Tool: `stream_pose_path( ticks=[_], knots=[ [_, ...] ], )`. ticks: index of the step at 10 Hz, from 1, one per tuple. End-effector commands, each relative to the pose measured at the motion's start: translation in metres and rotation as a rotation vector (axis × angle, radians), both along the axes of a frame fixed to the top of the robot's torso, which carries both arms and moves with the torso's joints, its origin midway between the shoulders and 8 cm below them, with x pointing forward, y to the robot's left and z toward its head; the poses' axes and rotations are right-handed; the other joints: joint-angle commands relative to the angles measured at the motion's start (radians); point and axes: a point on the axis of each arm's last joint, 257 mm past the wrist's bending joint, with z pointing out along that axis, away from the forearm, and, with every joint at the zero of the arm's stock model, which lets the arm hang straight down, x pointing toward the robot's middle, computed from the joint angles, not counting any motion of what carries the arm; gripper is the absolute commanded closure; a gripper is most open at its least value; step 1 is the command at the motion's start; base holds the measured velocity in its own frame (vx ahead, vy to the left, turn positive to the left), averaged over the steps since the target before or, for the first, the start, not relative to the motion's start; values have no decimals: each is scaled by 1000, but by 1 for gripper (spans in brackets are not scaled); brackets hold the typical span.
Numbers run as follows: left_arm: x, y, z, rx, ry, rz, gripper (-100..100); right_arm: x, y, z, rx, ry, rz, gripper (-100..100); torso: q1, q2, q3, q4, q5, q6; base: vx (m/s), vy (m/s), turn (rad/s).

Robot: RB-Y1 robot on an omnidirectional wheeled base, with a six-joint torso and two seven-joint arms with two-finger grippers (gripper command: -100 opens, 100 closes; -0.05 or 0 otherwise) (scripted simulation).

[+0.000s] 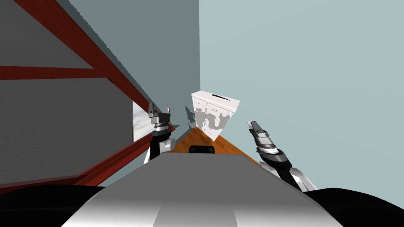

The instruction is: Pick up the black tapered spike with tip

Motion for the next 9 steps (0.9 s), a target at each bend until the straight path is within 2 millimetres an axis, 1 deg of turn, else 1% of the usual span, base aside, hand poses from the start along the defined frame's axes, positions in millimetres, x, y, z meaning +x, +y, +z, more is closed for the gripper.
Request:
stream_pose_path(
  ticks=[1, 2, 3, 4, 5, 6, 7, 8, 9],
  knots=[
    [0, 0, 0, 0, 0, 0, 0, 1, -1, -1, 52, 6, 31, -100, 0, 0, 0, 0, 0, 0, -19, -11, -341],
    [0, 0, 0, 0, 0, 0, 0, 0, -5, 3, 81, -2, 28, -100, -1, 0, 0, 0, 0, 1, -13, 4, -247],
    [0, 0, 0, 0, 0, 0, 0, 2, -4, -2, 116, 13, 60, -100, 0, 0, 0, 0, 0, 0, -16, -3, -399],
    [0, 0, 0, 0, 0, 0, 0, 1, -9, 2, 145, 4, 57, -100, -1, 0, 0, 0, 0, 1, -23, -5, -249],
    [0, 0, 0, 0, 0, 0, 0, 0, -13, 5, 169, -3, 55, -100, -1, 0, 0, 0, 0, 0, -7, 0, -14],
    [0, 0, 0, 0, 0, 0, 0, 3, -12, -1, 207, 17, 89, -100, 0, 0, 0, 0, 0, -1, -10, -13, -313],
    [0, 0, 0, 0, 0, 0, 0, 2, -17, 2, 236, 9, 86, -100, -1, 0, 0, 0, 0, 1, -21, -13, -400],
    [0, 0, 0, 0, 0, 0, 0, 1, -22, 5, 265, 1, 82, -100, -1, 0, 0, 0, 0, 0, -15, -4, -93],
    [0, 0, 0, 0, 0, 0, 0, 5, -21, -3, 302, 28, 118, -100, 0, 0, 0, 0, 0, -1, -15, -17, -321]
  ],
)
